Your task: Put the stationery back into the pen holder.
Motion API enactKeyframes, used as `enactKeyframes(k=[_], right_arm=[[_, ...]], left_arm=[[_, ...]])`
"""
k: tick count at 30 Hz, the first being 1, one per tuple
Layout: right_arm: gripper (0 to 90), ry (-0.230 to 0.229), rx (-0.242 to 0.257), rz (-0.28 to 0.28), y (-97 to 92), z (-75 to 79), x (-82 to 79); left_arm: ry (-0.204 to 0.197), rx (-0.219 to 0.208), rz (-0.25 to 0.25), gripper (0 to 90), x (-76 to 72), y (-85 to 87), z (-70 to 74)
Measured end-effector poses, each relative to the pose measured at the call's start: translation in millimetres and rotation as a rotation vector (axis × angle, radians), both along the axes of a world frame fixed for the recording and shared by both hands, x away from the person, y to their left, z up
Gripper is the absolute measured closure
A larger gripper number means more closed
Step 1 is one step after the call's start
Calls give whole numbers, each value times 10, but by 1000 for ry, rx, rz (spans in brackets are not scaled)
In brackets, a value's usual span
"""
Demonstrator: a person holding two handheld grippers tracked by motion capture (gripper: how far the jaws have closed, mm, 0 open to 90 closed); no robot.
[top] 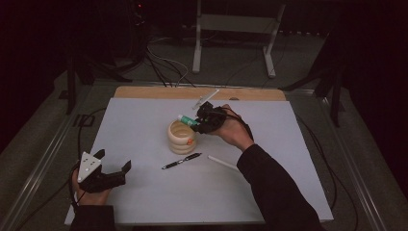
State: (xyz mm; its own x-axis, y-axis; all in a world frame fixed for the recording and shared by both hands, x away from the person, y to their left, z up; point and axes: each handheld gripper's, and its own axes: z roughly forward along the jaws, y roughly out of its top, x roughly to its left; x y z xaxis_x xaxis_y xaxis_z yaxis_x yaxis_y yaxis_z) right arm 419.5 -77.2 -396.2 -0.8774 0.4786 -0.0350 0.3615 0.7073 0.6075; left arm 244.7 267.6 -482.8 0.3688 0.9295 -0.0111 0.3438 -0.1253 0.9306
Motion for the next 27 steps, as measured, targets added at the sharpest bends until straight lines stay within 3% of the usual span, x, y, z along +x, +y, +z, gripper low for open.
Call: enactKeyframes(k=[27], right_arm=[[653, 34, -16, 21, 171, -66, 2]], left_arm=[[-2, -2, 1, 3, -1, 4, 1]])
